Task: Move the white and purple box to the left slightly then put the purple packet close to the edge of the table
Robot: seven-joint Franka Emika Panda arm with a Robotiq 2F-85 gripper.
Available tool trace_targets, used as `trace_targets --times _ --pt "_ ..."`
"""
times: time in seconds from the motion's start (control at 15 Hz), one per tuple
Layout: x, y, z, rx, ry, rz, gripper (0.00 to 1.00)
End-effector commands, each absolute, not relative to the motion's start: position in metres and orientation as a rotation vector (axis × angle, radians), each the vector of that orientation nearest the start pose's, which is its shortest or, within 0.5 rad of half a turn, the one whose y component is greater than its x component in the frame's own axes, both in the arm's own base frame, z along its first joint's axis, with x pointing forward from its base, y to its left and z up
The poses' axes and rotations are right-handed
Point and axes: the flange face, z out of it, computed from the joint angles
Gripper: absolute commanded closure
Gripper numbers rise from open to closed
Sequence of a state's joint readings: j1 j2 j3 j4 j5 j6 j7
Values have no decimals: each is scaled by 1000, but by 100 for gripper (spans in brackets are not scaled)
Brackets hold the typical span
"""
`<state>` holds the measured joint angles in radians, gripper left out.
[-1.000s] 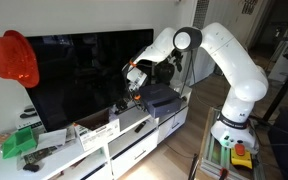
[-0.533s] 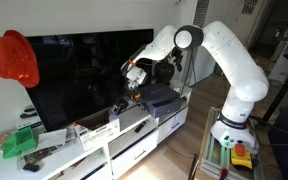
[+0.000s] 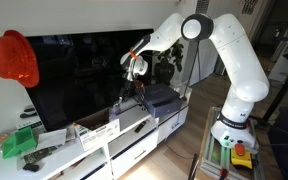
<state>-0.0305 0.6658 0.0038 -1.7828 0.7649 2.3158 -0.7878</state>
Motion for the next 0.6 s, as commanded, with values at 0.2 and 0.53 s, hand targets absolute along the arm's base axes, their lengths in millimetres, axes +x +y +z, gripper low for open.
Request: trace_targets --times 0.2,0.53 --pt "646 1 200 -2715 -514 -122 0" --pt "644 10 206 -2729 -601 -118 0"
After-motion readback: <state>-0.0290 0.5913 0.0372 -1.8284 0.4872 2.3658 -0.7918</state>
